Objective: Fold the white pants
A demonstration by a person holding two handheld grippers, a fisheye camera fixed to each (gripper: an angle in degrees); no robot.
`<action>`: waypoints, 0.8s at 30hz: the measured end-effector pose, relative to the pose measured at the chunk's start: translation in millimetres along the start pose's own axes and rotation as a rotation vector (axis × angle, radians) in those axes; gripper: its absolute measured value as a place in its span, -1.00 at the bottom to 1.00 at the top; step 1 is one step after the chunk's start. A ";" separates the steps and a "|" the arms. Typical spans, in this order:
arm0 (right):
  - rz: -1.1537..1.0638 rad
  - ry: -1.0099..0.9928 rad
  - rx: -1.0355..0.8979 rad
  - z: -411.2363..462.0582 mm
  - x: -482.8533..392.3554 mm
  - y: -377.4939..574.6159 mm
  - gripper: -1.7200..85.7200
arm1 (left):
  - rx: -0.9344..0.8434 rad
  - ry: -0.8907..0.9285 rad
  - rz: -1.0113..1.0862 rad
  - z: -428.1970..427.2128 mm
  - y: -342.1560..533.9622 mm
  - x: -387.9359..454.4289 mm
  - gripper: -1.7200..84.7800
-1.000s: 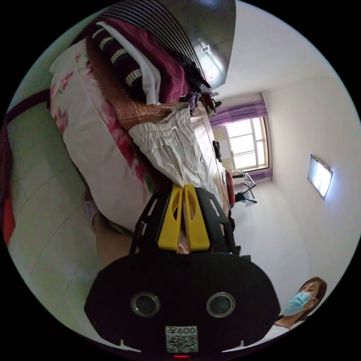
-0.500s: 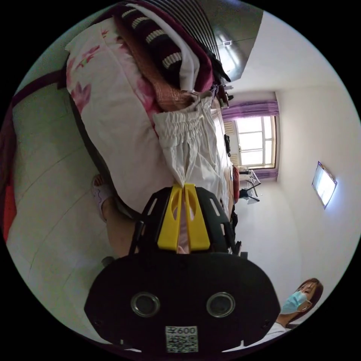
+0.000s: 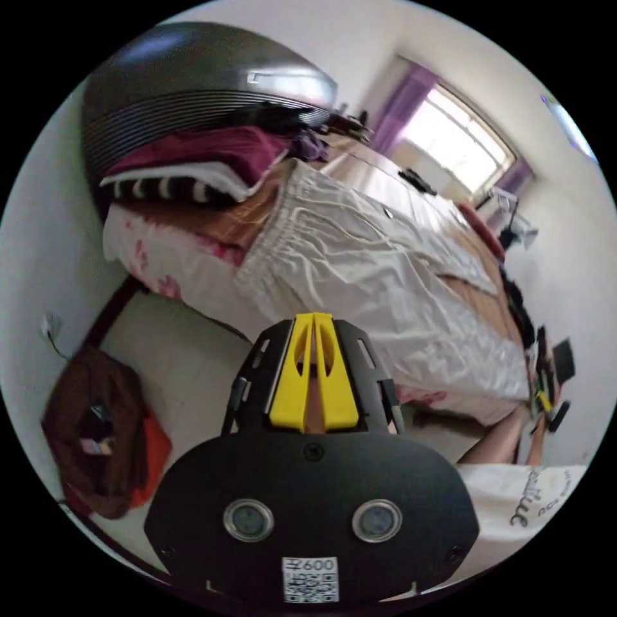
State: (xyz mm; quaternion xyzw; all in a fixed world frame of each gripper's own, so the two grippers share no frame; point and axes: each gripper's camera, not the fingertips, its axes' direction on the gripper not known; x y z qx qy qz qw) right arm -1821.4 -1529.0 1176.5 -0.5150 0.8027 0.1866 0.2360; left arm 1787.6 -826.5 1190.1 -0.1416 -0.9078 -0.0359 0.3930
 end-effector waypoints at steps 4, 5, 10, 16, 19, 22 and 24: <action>-0.168 -0.307 0.201 -49.7 -91.1 -56.4 -0.98 | -0.124 -0.160 0.183 70.4 -35.8 115.4 -0.94; -0.193 -0.320 0.189 -51.2 -105.1 -64.6 -0.98 | -0.113 -0.192 0.193 76.1 -39.1 125.6 -0.94; -0.218 -0.475 0.171 -59.8 -172.1 -97.6 -0.98 | 0.058 -0.254 0.102 93.8 -75.1 139.2 -0.94; -0.203 -0.523 0.080 -56.4 -194.1 -103.0 -0.98 | 0.016 -0.162 -0.033 168.5 -129.7 116.2 -0.94; -0.238 -0.475 0.024 -50.7 -201.9 -102.1 -0.98 | 0.046 -0.272 0.069 198.3 -145.1 148.1 -0.94; -0.276 -0.410 -0.039 -37.2 -210.7 -102.1 -0.98 | -0.084 -0.399 0.166 249.8 -159.7 180.3 -0.94; -0.291 -0.364 -0.119 -19.9 -216.9 -103.3 -0.98 | -0.084 -0.483 0.259 265.9 -162.2 202.0 -0.94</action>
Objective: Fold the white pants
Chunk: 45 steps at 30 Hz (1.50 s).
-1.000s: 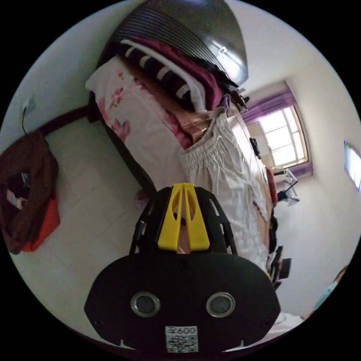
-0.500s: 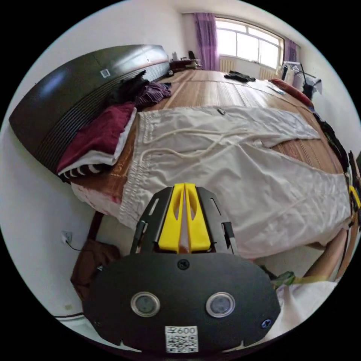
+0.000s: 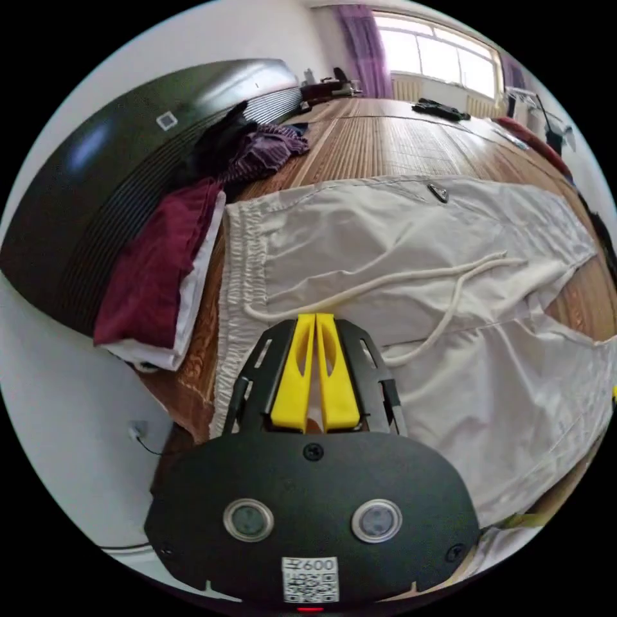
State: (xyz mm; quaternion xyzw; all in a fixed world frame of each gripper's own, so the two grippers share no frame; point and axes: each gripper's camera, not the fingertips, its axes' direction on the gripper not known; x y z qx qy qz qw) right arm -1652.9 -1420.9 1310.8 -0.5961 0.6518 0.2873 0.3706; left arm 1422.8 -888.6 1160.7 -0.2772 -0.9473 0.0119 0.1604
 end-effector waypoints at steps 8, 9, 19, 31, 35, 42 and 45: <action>0.147 -0.131 -0.080 42.6 28.0 -15.4 -0.98 | 0.072 -0.003 0.016 37.3 -48.0 24.2 -0.94; 0.154 -0.148 -0.074 45.6 32.3 -16.3 -0.98 | 0.075 0.016 0.024 43.4 -58.9 24.3 -0.94; 0.288 -0.138 0.026 59.6 37.1 -0.9 -0.98 | 0.126 -0.118 0.169 83.9 -119.3 64.5 -0.94; 0.036 -0.487 0.274 30.3 -63.9 -112.3 -0.98 | 0.278 0.264 0.164 -27.0 1.6 95.5 -0.94; -0.148 -0.557 0.251 51.1 -149.5 -193.8 -0.98 | 0.156 0.463 0.327 -2.4 -5.1 136.5 -0.94; -0.281 -0.633 0.246 93.7 -240.4 -315.0 -0.98 | 0.164 0.467 0.325 44.9 -4.6 111.3 -0.95; -0.414 -0.683 0.129 125.0 -275.8 -340.3 -0.98 | 0.148 0.498 0.323 59.6 -15.2 95.1 -0.95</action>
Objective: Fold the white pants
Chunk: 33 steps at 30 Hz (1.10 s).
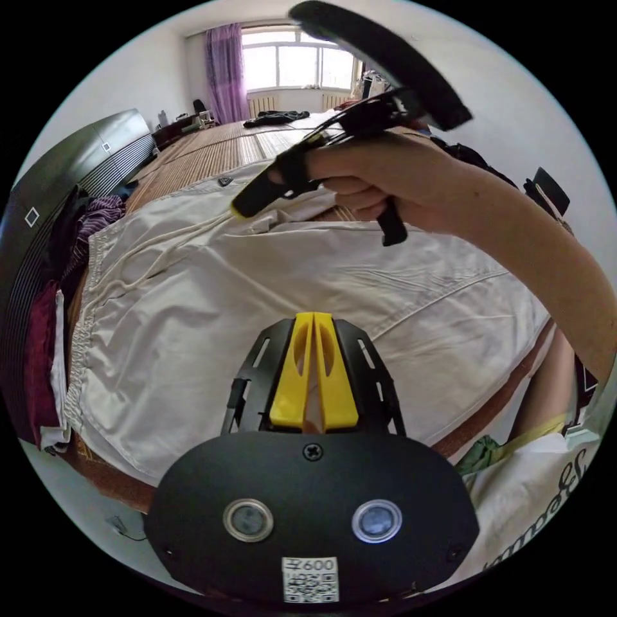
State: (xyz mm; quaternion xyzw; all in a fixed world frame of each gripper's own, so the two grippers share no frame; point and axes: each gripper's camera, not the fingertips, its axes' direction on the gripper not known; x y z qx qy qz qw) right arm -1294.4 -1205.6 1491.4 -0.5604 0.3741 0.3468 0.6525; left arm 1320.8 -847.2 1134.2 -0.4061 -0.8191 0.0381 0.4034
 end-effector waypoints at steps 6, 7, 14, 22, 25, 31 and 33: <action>0.011 0.000 -0.093 22.1 30.1 16.9 -0.98 | -0.003 0.018 0.004 12.4 -1.3 -33.5 -0.95; -0.012 0.088 -0.152 25.1 35.2 26.5 -0.98 | -0.001 0.023 0.001 15.0 -1.6 -40.1 -0.95; 0.044 0.250 -0.103 -4.2 59.9 77.7 -0.98 | 0.001 0.039 -0.020 31.3 -3.5 -71.1 -0.95; 0.180 0.452 -0.065 -114.9 60.3 212.3 -0.98 | 0.012 -0.042 0.020 55.5 -4.1 -77.0 -0.94; 0.250 0.417 -0.036 -164.8 46.0 283.0 -0.98 | 0.020 -0.093 0.044 66.4 -2.8 -72.9 -0.94; 0.392 0.487 -0.070 -230.4 18.2 409.9 -0.98 | 0.021 -0.248 0.120 90.7 -0.8 -51.9 -0.95; 0.444 0.545 -0.074 -238.5 16.2 438.7 -0.98 | 0.012 -0.299 0.138 99.6 -0.8 -44.2 -0.95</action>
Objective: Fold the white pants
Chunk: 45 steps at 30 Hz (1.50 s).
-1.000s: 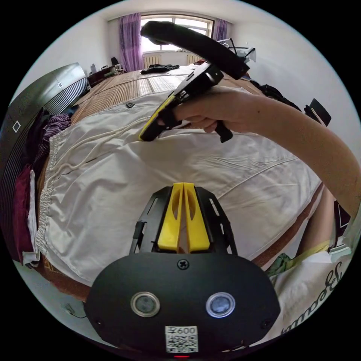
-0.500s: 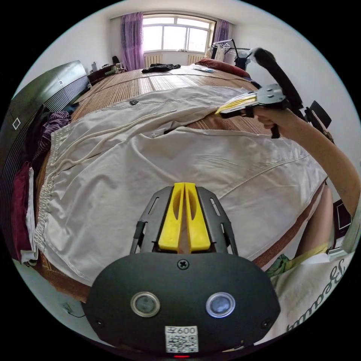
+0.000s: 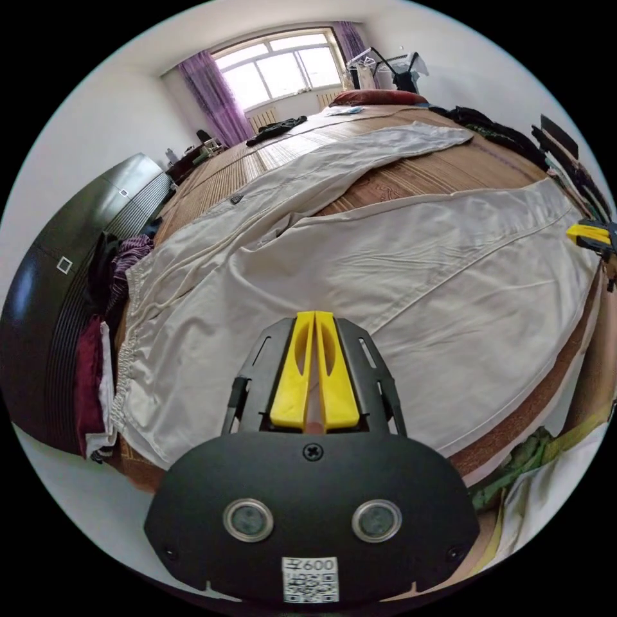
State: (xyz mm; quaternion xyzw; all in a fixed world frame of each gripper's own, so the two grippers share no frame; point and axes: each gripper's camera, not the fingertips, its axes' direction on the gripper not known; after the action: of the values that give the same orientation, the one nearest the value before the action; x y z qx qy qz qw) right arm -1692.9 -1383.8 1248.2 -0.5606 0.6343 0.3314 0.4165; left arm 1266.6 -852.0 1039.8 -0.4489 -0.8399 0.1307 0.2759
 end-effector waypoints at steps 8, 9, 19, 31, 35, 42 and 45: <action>0.275 0.048 0.306 -6.5 21.3 68.2 -0.98 | 0.033 -0.001 -0.022 27.7 13.1 -9.5 -0.95; 0.316 0.030 0.319 -8.5 27.8 70.5 -0.98 | 0.036 -0.001 -0.022 31.8 14.3 -11.5 -0.95; 0.348 -0.031 0.380 -28.6 58.2 80.2 -0.98 | 0.080 -0.048 -0.075 23.5 49.8 -6.6 -0.94; 0.322 0.058 0.445 -50.9 61.1 86.6 -0.98 | 0.390 0.147 -0.451 78.9 167.5 -23.1 -0.95; 0.324 0.057 0.448 -56.0 66.3 85.7 -0.98 | 0.392 0.126 -0.432 93.4 168.5 -30.3 -0.96; 0.346 0.035 0.441 -65.5 79.8 81.8 -0.98 | 0.428 0.120 -0.436 122.0 175.4 -48.6 -0.95; 0.337 0.054 0.443 -69.1 79.5 80.1 -0.98 | 0.428 0.115 -0.433 131.3 174.3 -55.7 -0.95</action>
State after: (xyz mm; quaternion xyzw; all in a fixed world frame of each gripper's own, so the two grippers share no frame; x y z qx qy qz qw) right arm -1784.7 -1467.5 1202.9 -0.3511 0.7865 0.2340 0.4509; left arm 1334.0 -796.2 832.2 -0.1980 -0.8524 0.2171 0.4326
